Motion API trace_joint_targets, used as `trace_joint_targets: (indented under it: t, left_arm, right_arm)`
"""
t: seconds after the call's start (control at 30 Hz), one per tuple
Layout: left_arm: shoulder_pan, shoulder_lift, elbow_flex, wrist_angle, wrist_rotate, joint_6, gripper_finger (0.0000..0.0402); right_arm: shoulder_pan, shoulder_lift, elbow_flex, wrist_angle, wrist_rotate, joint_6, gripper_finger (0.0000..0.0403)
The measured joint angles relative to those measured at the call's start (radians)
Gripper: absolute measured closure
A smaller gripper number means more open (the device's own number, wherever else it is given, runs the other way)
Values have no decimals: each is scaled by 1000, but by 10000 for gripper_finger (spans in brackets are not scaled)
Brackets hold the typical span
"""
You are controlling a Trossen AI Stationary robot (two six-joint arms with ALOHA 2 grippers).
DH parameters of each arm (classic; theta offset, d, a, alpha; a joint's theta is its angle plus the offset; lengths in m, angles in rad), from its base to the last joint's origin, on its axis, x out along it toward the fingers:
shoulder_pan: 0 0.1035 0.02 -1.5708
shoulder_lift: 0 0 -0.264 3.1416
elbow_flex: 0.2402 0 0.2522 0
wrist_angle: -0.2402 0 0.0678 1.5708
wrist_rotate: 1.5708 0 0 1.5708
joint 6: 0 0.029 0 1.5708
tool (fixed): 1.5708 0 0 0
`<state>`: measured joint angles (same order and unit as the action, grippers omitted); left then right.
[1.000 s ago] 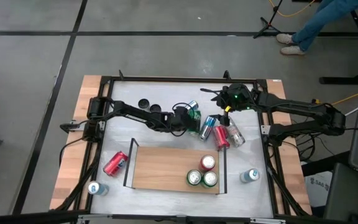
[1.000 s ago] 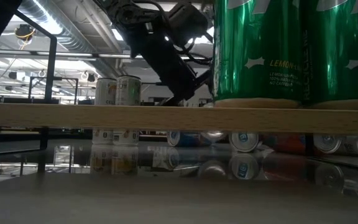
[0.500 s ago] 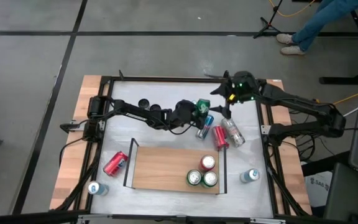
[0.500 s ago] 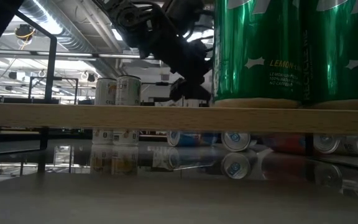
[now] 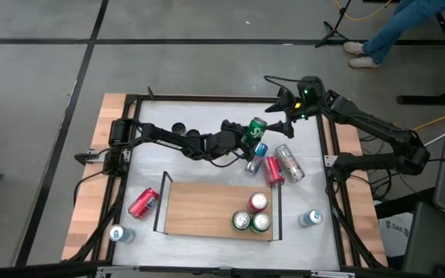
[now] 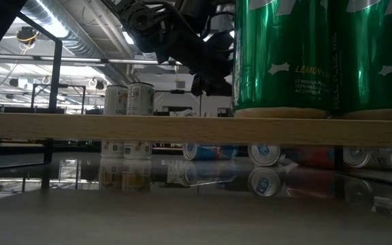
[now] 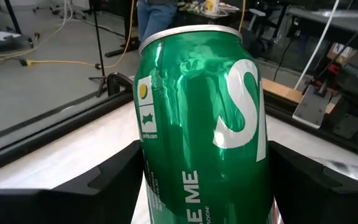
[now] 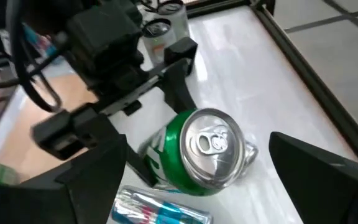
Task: Place canned beverage on shelf
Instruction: Put the green soda can on the shelf aligned with the other green soda can
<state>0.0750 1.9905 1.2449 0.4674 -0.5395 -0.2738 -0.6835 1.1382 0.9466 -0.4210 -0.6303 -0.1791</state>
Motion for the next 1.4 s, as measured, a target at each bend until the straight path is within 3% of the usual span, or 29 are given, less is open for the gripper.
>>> trace_joint_targets:
  t: [0.53, 1.2, 1.4]
  left_arm:
    - [-1, 0, 0, 117, 7, 131, 123]
    - [2, 0, 1, 117, 5, 130, 123]
    - [0, 0, 1, 113, 8, 128, 123]
  right_arm:
    - [-4, 111, 0, 5, -151, -45, 20]
    - [6, 111, 0, 25, -137, -90, 21]
    - [61, 113, 0, 30, -40, -89, 60]
